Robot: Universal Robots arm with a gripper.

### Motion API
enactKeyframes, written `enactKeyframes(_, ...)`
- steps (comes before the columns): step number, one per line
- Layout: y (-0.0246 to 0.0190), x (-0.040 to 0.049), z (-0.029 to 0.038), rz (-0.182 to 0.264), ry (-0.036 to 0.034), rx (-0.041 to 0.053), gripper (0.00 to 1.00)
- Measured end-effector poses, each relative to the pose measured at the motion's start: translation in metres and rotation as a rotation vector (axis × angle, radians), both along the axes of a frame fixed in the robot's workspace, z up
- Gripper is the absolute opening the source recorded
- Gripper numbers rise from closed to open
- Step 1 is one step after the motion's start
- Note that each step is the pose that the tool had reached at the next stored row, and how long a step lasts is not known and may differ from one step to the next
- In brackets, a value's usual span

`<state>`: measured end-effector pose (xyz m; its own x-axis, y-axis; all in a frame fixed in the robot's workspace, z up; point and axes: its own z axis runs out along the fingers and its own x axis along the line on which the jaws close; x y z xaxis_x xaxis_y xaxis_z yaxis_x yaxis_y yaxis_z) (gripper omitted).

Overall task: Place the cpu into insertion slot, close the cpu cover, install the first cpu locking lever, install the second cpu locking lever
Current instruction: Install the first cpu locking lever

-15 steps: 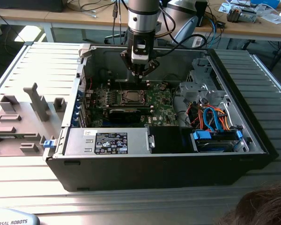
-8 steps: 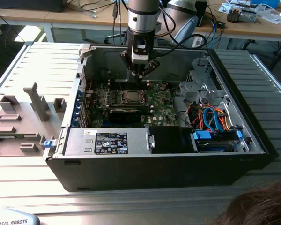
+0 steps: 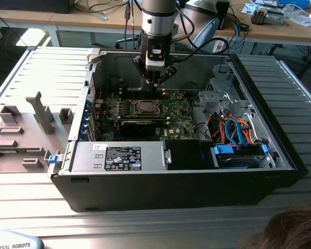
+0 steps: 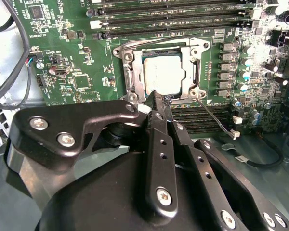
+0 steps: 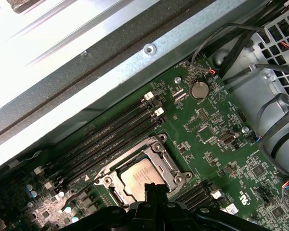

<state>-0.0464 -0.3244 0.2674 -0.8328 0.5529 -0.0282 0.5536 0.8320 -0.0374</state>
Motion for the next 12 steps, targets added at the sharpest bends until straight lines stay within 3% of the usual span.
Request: enactKeyframes(12,0.0,0.0,0.0,0.009,-0.0001,0.0002,0.11)
